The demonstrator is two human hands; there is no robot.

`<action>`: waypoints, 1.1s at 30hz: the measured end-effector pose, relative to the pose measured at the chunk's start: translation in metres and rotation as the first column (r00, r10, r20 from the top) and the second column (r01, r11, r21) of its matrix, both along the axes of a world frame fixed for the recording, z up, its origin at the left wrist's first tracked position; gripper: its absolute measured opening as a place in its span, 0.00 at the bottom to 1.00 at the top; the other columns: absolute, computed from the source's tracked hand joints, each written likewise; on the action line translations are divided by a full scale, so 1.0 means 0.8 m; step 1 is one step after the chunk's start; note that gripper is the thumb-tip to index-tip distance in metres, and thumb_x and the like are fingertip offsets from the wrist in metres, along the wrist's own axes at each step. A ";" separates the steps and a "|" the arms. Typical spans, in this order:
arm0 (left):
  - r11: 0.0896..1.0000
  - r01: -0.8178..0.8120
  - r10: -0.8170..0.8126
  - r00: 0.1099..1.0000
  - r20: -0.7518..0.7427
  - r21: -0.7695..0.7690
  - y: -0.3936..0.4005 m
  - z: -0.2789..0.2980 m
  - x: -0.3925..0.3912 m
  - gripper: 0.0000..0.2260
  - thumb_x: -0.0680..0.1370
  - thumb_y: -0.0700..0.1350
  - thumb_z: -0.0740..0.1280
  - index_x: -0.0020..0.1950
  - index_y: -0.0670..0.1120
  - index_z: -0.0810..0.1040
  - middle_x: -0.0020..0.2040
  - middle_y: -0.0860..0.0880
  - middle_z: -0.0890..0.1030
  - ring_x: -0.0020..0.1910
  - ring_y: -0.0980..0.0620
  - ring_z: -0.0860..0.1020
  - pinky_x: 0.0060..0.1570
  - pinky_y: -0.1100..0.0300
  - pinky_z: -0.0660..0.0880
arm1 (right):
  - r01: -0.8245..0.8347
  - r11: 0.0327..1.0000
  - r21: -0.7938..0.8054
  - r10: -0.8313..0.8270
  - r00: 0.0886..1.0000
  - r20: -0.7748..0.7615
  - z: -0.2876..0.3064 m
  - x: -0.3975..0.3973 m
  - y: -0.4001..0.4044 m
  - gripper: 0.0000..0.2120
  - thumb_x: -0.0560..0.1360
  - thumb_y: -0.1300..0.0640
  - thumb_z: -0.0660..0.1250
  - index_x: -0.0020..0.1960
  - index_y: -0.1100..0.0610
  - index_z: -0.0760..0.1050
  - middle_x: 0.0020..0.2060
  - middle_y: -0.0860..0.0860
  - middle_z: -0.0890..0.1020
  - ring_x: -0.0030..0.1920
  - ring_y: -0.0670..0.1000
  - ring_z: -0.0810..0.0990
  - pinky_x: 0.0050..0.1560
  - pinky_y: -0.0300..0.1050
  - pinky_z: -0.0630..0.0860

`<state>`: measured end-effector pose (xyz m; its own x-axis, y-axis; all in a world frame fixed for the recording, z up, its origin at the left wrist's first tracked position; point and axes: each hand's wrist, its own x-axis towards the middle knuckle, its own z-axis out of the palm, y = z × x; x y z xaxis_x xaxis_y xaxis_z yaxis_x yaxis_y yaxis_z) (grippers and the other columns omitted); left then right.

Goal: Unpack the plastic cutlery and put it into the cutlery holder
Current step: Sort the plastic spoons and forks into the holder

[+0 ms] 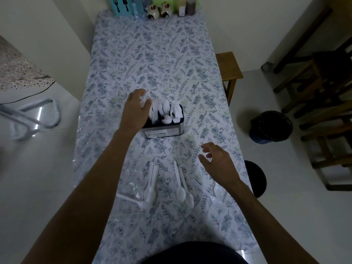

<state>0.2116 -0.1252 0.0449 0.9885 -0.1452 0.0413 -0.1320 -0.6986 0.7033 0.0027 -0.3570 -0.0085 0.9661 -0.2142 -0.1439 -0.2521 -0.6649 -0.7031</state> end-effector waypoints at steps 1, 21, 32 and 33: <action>0.999 -0.036 0.037 0.999 0.031 -0.030 0.004 0.002 -0.009 0.18 0.84 0.48 0.63 0.72 0.44 0.71 0.70 0.43 0.74 0.65 0.48 0.75 0.60 0.61 0.70 | -0.001 1.000 0.006 0.001 1.000 -0.003 -0.001 -0.003 -0.001 0.14 0.79 0.53 0.69 0.63 0.54 0.76 0.55 0.51 0.82 0.49 0.49 0.81 0.50 0.44 0.79; 0.968 0.123 -0.206 0.890 -0.408 -0.221 -0.050 -0.106 -0.384 0.03 0.82 0.47 0.67 0.54 0.49 0.80 0.45 0.55 0.83 0.44 0.59 0.81 0.45 0.66 0.77 | 0.215 0.970 -0.115 -0.242 0.911 -0.334 -0.089 -0.172 -0.018 0.10 0.75 0.57 0.72 0.47 0.58 0.71 0.37 0.53 0.79 0.38 0.56 0.80 0.32 0.44 0.69; 0.820 0.491 -0.432 0.868 -0.245 0.293 -0.094 -0.098 -0.360 0.12 0.84 0.47 0.60 0.66 0.48 0.76 0.58 0.44 0.82 0.56 0.43 0.82 0.59 0.48 0.78 | 0.024 0.999 0.027 -0.026 0.997 0.079 -0.057 -0.189 0.004 0.05 0.76 0.59 0.73 0.52 0.55 0.81 0.42 0.48 0.80 0.40 0.45 0.79 0.42 0.38 0.77; 0.829 0.476 -0.354 0.853 -0.383 0.295 -0.084 -0.103 -0.360 0.12 0.85 0.47 0.58 0.65 0.48 0.75 0.54 0.43 0.84 0.52 0.44 0.84 0.55 0.47 0.80 | 0.089 0.995 0.046 -0.089 0.996 0.005 -0.060 -0.187 0.006 0.07 0.77 0.54 0.73 0.52 0.55 0.79 0.43 0.48 0.80 0.41 0.46 0.79 0.42 0.40 0.77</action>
<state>-0.0764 -0.1925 -0.0379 0.7833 -0.4879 -0.3853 -0.2951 -0.8372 0.4603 -0.1471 -0.3521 -0.0568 0.9445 -0.2927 -0.1488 -0.3039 -0.6074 -0.7340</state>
